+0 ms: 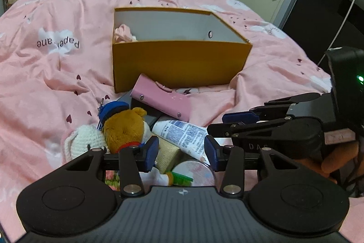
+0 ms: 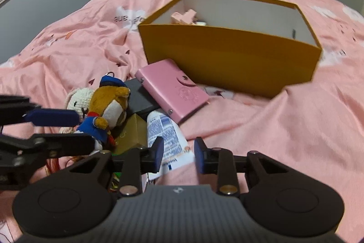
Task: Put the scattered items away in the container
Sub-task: 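Move both grippers back to the pile, right gripper toward the pink card wallet, then grasp the pink card wallet with the right gripper, then lift the pink wallet with the right gripper while the left grasps the black square box, then carry the pink wallet into the orange box with the right gripper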
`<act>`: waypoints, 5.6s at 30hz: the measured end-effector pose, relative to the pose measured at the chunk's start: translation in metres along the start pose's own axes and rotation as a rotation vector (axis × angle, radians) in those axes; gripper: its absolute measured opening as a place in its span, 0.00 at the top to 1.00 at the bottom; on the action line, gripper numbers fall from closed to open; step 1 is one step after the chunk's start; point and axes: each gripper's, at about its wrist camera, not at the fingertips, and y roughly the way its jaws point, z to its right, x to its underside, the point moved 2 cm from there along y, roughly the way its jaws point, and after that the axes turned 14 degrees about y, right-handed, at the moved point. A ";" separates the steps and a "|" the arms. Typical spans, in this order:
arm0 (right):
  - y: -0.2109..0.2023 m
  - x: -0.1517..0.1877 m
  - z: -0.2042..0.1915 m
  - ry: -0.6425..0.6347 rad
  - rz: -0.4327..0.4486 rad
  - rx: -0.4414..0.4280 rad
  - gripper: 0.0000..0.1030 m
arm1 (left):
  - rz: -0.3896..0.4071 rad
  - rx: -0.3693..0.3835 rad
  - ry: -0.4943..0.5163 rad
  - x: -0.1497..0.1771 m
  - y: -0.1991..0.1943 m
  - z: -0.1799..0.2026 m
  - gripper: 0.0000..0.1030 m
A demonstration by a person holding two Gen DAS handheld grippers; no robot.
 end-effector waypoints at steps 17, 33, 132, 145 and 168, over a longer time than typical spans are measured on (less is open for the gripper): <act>0.063 -0.024 -0.025 -0.277 -0.008 -0.012 0.55 | -0.081 -0.158 -0.037 -0.009 0.026 -0.042 0.60; 0.076 -0.037 -0.016 -0.260 -0.024 -0.031 0.45 | -0.089 -0.215 -0.089 -0.012 0.035 -0.060 0.40; 0.029 -0.070 0.123 0.763 -0.085 -0.523 0.83 | -0.205 -0.110 0.226 -0.026 0.098 -0.043 0.09; 0.012 -0.060 0.139 0.735 -0.075 -0.406 0.83 | -0.059 -0.093 0.111 -0.049 0.065 -0.055 0.09; 0.018 -0.196 0.114 0.545 0.082 -0.303 0.83 | 0.102 -0.190 0.174 -0.135 0.054 -0.090 0.09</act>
